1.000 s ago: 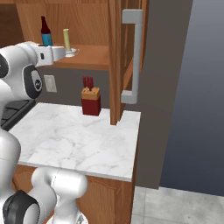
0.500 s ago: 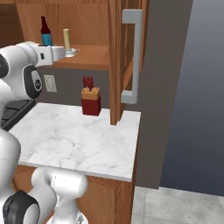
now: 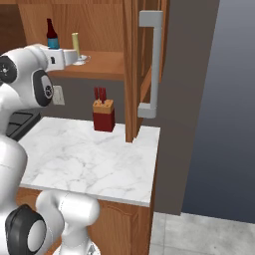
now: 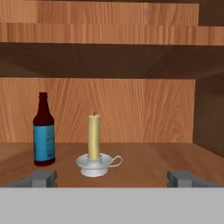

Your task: Get the candle and the beer from the cabinet and move them to the dining counter.

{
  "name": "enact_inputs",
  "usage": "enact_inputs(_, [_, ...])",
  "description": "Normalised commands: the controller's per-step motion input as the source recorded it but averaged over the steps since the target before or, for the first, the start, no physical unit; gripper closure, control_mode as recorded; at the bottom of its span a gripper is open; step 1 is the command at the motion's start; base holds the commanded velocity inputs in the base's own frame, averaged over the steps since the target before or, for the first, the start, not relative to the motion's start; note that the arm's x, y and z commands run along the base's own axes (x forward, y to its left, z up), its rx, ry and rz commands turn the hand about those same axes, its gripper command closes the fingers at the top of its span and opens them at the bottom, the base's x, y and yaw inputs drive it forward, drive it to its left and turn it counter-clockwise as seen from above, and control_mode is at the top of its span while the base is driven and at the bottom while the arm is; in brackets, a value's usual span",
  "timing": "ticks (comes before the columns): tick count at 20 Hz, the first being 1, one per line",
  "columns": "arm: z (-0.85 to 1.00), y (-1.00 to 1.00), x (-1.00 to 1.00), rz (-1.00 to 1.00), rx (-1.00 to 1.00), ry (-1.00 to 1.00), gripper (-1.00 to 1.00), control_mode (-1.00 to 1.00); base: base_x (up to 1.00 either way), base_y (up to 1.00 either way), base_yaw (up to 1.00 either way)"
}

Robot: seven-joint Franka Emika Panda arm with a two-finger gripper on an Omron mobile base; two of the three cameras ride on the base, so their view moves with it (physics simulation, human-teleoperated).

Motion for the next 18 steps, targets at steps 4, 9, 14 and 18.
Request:
enact_inputs(4, [0.20,0.28,0.34,-0.03,-0.04,0.00,-1.00,-1.00,0.00,0.00,0.00])
enact_inputs(9, [0.23,0.25,0.22,-0.04,-0.06,0.00,-1.00,-1.00,0.00,0.00,0.00])
enact_inputs(14, [0.01,0.10,0.19,0.00,0.00,0.05,-1.00,-1.00,0.00,0.00,0.00])
enact_inputs(18, [0.00,0.00,0.11,0.00,0.05,0.02,-1.00,-1.00,0.00,0.00,0.00])
